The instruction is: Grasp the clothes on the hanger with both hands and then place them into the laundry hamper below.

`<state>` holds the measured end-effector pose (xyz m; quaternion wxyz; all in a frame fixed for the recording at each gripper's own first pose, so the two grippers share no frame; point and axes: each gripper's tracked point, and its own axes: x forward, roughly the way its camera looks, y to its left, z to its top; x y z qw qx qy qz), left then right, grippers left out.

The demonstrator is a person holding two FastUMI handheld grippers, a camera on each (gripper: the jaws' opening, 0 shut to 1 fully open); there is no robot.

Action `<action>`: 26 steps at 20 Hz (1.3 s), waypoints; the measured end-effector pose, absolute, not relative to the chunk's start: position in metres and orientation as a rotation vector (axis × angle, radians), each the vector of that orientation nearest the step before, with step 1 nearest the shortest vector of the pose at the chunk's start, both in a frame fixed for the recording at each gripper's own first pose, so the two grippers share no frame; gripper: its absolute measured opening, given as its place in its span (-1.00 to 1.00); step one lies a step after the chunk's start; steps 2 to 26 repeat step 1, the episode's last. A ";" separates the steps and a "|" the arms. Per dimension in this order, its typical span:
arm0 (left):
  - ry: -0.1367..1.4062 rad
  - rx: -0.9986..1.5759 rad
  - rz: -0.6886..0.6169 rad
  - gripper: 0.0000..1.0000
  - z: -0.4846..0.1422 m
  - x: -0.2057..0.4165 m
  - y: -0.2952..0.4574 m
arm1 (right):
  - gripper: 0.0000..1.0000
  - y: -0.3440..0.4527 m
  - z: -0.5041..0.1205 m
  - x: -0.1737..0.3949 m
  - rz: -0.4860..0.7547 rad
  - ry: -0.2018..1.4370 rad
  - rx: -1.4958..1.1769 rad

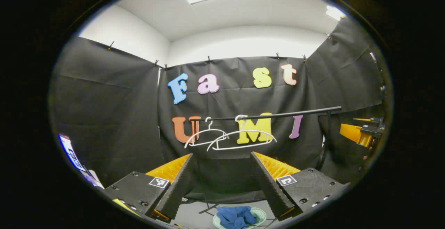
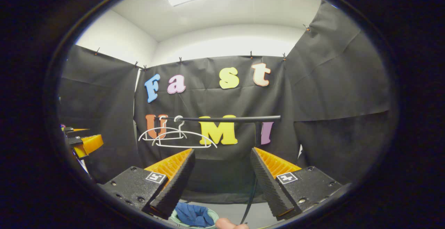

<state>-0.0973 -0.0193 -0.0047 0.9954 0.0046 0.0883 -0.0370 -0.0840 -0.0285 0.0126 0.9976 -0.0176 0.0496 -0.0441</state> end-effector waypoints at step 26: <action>0.173 0.005 -0.084 0.93 -0.004 -0.095 -0.019 | 1.00 -0.029 0.015 -0.086 -0.101 0.091 -0.041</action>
